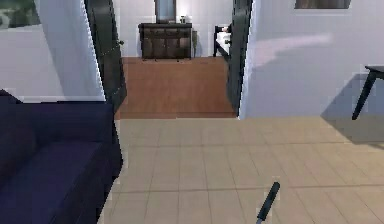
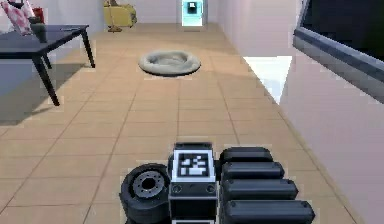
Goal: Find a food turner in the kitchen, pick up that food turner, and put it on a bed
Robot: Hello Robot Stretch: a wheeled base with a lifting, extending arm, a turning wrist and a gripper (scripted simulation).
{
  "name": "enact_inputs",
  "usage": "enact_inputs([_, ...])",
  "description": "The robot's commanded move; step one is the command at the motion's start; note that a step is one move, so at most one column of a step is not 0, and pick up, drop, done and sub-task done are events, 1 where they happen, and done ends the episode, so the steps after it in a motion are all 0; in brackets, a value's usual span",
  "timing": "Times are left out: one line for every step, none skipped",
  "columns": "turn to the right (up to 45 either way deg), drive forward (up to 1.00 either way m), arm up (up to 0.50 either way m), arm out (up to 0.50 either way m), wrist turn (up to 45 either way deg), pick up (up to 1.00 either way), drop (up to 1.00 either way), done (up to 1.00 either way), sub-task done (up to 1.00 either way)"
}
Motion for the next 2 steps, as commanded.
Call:
enact_inputs([0.0,1.0,0.0,0.0,0.0,0.0,0.0,0.0,0.0])
enact_inputs([0.0,1.0,0.0,0.0,0.0,0.0,0.0,0.0,0.0])
